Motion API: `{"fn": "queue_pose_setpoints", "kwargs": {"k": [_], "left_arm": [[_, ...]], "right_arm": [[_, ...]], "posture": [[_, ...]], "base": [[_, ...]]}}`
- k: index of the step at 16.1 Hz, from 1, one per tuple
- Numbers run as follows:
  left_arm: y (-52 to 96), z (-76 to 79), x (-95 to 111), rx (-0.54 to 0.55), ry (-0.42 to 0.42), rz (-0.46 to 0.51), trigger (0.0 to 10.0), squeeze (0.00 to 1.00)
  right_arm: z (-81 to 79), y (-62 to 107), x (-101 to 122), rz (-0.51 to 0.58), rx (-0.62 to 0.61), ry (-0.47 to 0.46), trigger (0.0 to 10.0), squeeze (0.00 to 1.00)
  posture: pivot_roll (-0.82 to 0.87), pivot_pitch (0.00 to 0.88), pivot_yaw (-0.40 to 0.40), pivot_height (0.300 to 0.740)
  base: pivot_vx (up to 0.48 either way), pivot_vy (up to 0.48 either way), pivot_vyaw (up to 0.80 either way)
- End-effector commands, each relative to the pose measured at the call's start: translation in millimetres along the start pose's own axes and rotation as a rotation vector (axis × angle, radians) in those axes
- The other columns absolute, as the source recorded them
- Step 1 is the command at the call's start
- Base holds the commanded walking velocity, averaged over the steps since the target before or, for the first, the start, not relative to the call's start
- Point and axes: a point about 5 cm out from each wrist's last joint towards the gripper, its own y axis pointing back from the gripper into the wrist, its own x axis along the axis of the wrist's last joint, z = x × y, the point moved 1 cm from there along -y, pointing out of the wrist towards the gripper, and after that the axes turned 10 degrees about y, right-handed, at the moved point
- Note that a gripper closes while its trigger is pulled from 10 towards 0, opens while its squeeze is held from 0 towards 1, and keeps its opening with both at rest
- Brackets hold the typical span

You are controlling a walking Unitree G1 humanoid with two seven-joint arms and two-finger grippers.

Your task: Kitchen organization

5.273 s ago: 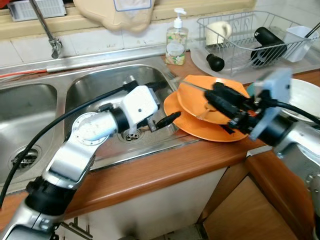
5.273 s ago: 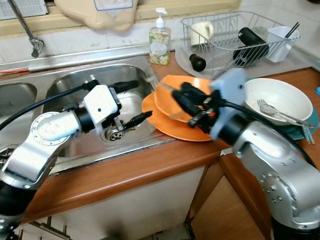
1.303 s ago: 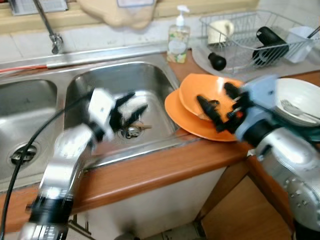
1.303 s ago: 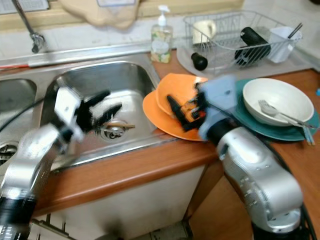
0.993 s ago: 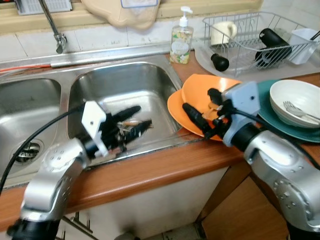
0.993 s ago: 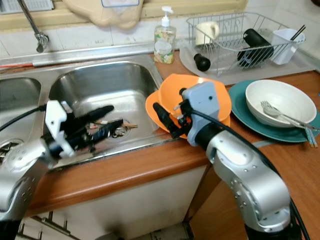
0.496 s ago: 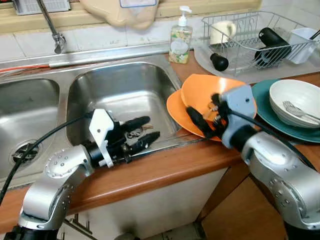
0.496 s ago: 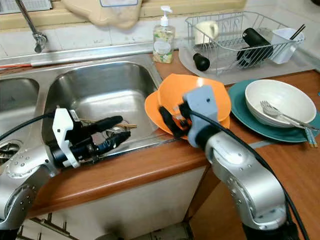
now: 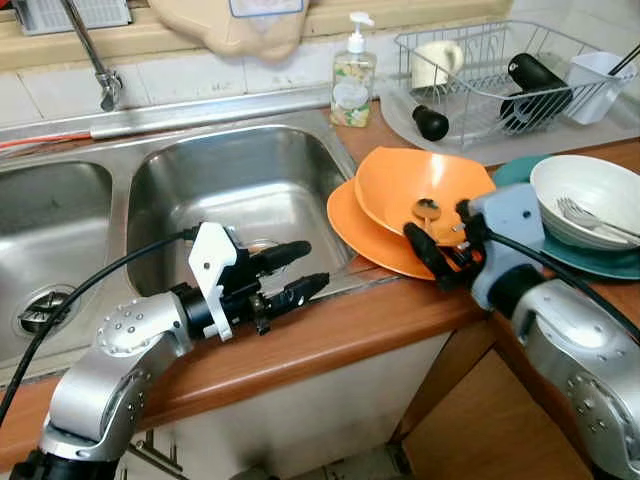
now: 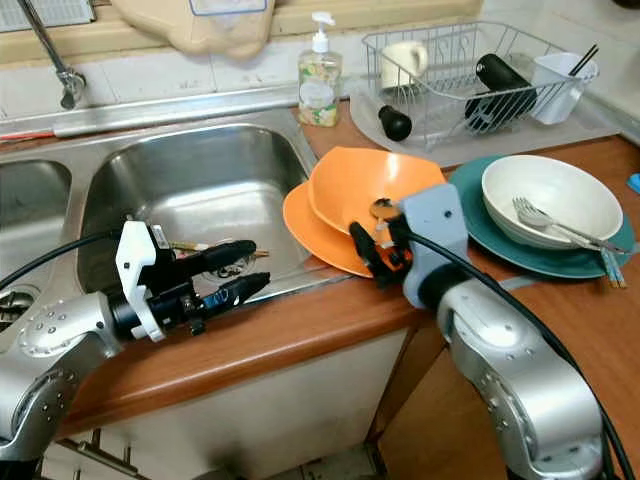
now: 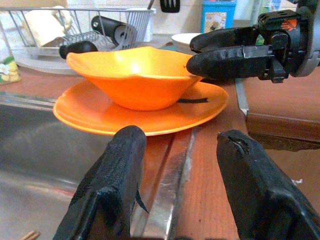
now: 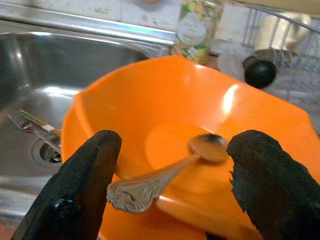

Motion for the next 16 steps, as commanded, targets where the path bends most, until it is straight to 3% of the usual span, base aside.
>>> {"fn": "queue_pose_setpoints", "kwargs": {"k": [1,4,5,6,16], "left_arm": [[-0.8,4.4,5.6,-0.029,-0.011,0.005,10.0,0.00],[-1.0,6.4,6.2,-0.049,0.010,0.011,10.0,0.00],[-1.5,6.5,6.1,-0.053,0.005,0.007,10.0,0.00],[-2.0,6.4,6.6,-0.054,0.003,0.007,10.0,0.00],[-3.0,7.2,8.8,-0.063,0.010,0.011,10.0,0.00]], "right_arm": [[5.0,4.7,0.3,-0.004,-0.029,-0.004,10.0,0.00],[12.5,11.1,-6.3,-0.024,-0.064,-0.025,10.0,0.00],[12.9,11.3,-7.1,-0.022,-0.059,-0.042,2.4,0.00],[12.5,10.8,-6.7,-0.016,-0.053,-0.055,0.0,0.00],[8.6,5.1,-8.8,-0.009,-0.021,-0.139,0.0,0.00]], "posture": [[-0.13,0.000,0.058,0.740],[-0.14,0.000,0.064,0.740],[-0.14,0.000,0.064,0.740],[-0.14,0.000,0.062,0.740],[-0.13,0.000,0.058,0.740]], "base": [[0.000,0.000,0.00],[0.000,0.000,0.00],[0.000,0.000,0.00],[0.000,0.000,0.00],[0.000,0.000,0.00]]}}
